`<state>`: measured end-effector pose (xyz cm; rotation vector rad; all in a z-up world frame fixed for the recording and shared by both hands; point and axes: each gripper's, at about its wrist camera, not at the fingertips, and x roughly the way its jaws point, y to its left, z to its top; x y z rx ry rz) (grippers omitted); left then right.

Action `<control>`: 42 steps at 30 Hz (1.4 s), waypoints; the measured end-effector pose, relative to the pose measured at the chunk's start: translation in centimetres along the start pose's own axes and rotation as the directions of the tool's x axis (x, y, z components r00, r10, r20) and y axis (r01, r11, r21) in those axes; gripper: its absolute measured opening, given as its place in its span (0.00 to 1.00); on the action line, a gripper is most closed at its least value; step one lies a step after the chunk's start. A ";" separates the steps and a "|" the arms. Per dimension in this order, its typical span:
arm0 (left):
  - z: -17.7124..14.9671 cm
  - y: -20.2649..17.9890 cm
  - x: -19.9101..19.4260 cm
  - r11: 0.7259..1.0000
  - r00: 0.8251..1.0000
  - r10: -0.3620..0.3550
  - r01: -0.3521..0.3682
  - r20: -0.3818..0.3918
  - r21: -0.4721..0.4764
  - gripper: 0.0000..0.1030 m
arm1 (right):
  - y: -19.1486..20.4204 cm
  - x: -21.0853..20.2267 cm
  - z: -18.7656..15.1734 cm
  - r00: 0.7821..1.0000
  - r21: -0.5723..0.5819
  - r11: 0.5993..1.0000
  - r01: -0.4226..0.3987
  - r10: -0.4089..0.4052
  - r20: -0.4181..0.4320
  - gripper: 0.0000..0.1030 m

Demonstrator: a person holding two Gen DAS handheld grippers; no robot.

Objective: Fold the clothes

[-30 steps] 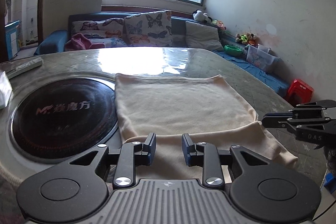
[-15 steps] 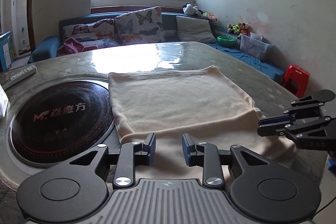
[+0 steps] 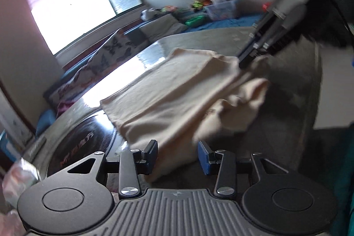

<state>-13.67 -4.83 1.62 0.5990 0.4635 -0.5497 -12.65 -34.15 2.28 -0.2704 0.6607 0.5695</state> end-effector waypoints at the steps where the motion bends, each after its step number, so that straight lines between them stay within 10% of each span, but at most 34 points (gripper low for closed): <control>1: -0.1 -0.6 0.1 1.000 1.000 -0.005 0.005 0.006 0.028 0.42 | 0.1 -0.2 -0.1 1.000 -0.005 1.000 0.004 -0.004 -0.001 0.19; 7: 0.3 -2.3 1.2 0.997 0.998 -0.022 0.018 0.061 0.072 0.40 | 0.8 -1.7 -1.0 1.000 -0.047 0.999 0.015 -0.015 -0.005 0.33; 12: 0.9 -1.6 1.9 0.999 0.995 -0.032 0.028 0.093 0.037 0.10 | 1.8 -2.4 -1.7 1.000 -0.112 0.994 0.017 -0.017 -0.007 0.46; 24: 4.3 4.1 3.4 0.974 0.990 -0.070 0.094 0.120 -0.205 0.08 | 3.8 -0.7 -1.5 0.998 -0.286 0.958 0.013 0.006 0.063 0.55; 34: 3.2 5.3 4.0 0.961 0.990 -0.091 0.116 0.108 -0.251 0.13 | 2.3 2.3 0.4 0.998 -0.264 0.963 -0.044 0.053 0.028 0.13; 42: 0.2 3.8 2.0 0.972 0.995 -0.062 0.079 0.082 -0.221 0.31 | 0.3 2.4 2.6 0.995 -0.147 0.984 -0.102 0.103 0.003 0.10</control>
